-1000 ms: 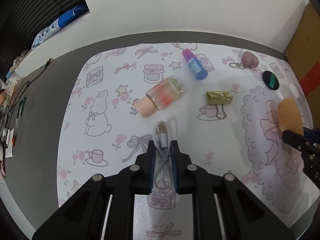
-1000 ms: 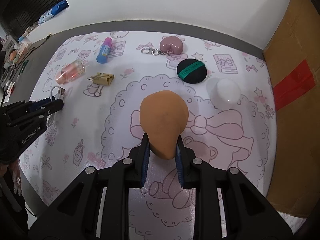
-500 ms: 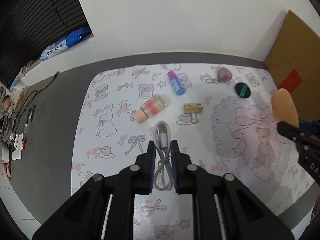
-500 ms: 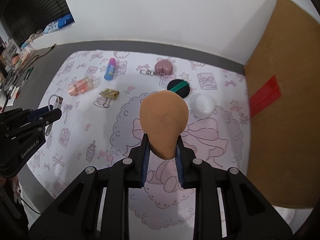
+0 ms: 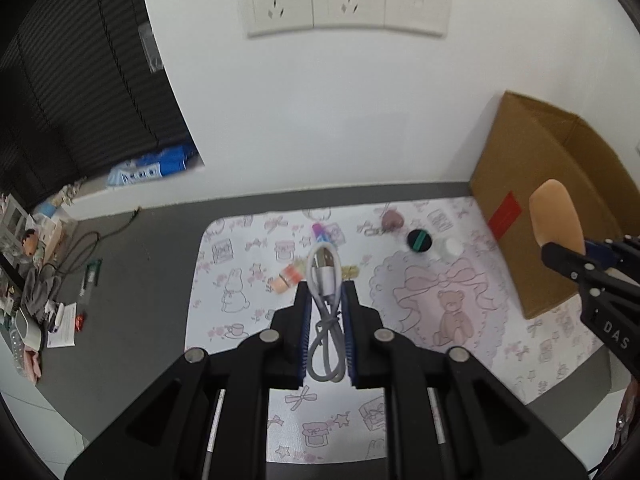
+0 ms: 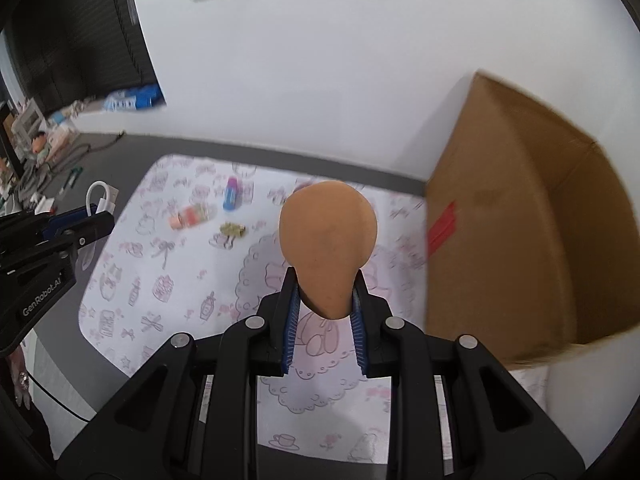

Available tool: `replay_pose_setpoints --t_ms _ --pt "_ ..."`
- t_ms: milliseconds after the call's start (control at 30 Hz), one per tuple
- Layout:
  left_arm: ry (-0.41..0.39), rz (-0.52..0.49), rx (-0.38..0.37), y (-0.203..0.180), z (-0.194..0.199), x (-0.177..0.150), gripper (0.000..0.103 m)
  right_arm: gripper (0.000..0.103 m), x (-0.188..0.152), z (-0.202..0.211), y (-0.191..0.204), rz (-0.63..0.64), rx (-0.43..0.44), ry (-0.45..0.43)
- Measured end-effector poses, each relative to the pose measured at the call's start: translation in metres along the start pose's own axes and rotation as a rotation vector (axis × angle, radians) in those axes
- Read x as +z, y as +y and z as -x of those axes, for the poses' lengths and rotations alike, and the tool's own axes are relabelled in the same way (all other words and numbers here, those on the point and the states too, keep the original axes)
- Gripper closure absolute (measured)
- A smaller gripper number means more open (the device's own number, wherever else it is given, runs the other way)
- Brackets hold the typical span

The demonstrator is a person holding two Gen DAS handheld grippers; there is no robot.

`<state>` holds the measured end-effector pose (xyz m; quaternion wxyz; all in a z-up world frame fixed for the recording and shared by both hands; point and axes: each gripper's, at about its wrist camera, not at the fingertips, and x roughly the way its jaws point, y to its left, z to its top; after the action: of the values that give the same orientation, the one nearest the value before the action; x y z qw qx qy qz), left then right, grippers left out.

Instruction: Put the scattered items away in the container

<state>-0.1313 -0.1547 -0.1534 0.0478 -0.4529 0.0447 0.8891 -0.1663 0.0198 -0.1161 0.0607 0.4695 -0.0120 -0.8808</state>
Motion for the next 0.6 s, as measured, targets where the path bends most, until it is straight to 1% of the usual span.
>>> replay_pose_setpoints --t_ms 167,367,600 --pt "-0.078 -0.005 -0.026 -0.003 0.042 0.010 0.088 0.079 0.007 0.046 0.000 -0.003 -0.029 -0.066" --pt "-0.143 -0.021 -0.035 -0.005 0.078 0.015 0.088 0.078 0.009 0.096 0.002 -0.005 -0.062 -0.140" --pt "-0.180 -0.023 -0.035 -0.011 0.100 0.016 0.088 0.078 0.005 0.124 0.004 -0.011 -0.068 -0.185"
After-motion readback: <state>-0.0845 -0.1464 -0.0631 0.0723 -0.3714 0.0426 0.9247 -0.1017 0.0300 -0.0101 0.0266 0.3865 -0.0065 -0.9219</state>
